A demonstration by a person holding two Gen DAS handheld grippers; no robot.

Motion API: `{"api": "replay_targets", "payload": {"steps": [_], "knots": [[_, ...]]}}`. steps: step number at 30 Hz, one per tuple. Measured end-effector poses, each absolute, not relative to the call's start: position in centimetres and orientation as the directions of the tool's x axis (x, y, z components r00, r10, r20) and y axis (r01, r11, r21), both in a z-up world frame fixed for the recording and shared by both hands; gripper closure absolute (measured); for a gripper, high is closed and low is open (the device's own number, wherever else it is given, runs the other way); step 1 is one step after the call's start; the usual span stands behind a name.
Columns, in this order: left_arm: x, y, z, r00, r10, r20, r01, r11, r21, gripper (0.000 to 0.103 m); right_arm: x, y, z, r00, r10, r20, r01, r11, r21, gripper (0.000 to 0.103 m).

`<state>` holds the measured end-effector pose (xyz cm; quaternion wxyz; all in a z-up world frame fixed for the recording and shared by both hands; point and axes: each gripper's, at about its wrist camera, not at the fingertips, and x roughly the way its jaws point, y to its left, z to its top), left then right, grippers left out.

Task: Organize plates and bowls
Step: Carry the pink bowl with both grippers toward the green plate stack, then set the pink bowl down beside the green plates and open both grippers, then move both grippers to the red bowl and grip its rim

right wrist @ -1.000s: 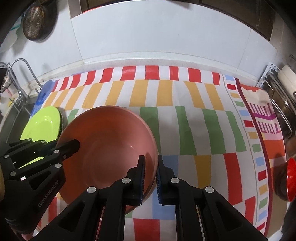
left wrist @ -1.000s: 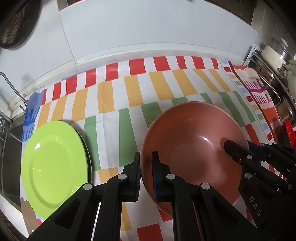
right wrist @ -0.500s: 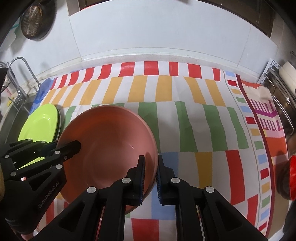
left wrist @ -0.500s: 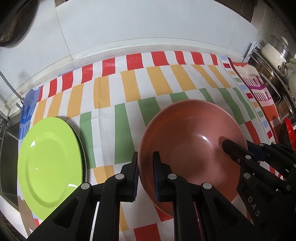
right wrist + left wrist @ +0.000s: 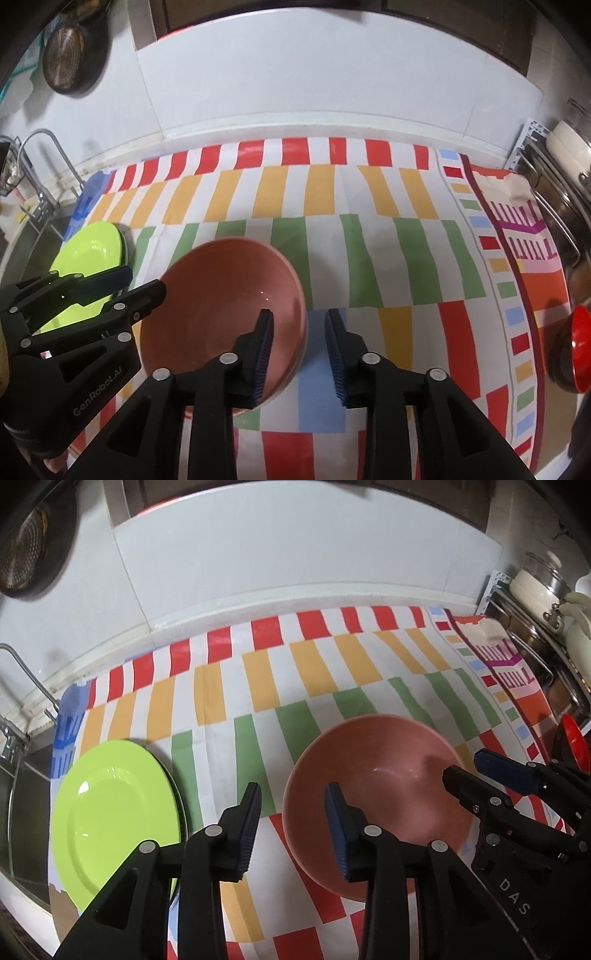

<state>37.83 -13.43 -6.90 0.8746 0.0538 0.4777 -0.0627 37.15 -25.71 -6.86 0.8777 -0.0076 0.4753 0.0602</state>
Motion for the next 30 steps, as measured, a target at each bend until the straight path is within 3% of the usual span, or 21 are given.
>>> {"api": "replay_targets", "payload": {"steps": [14,18,30], "knots": [[37.1,-17.8,-2.7,0.62,-0.178,-0.765,0.311,0.95,0.031,0.052,33.8,-30.5,-3.1,0.634,-0.001,-0.773,0.071,0.996,0.057,0.07],[37.1,-19.6,-1.7,0.629,-0.225,-0.744,0.365,0.931,0.027,0.047,32.8,-32.6,-2.2,0.658,-0.057,-0.751,0.162,0.984,0.068,0.062],[36.4,-27.9,0.0,0.616,-0.363,-0.699,0.528,0.849,0.024,0.037,29.1,-40.1,-0.7,0.665,-0.268,-0.697,0.415,0.909,0.047,0.061]]}}
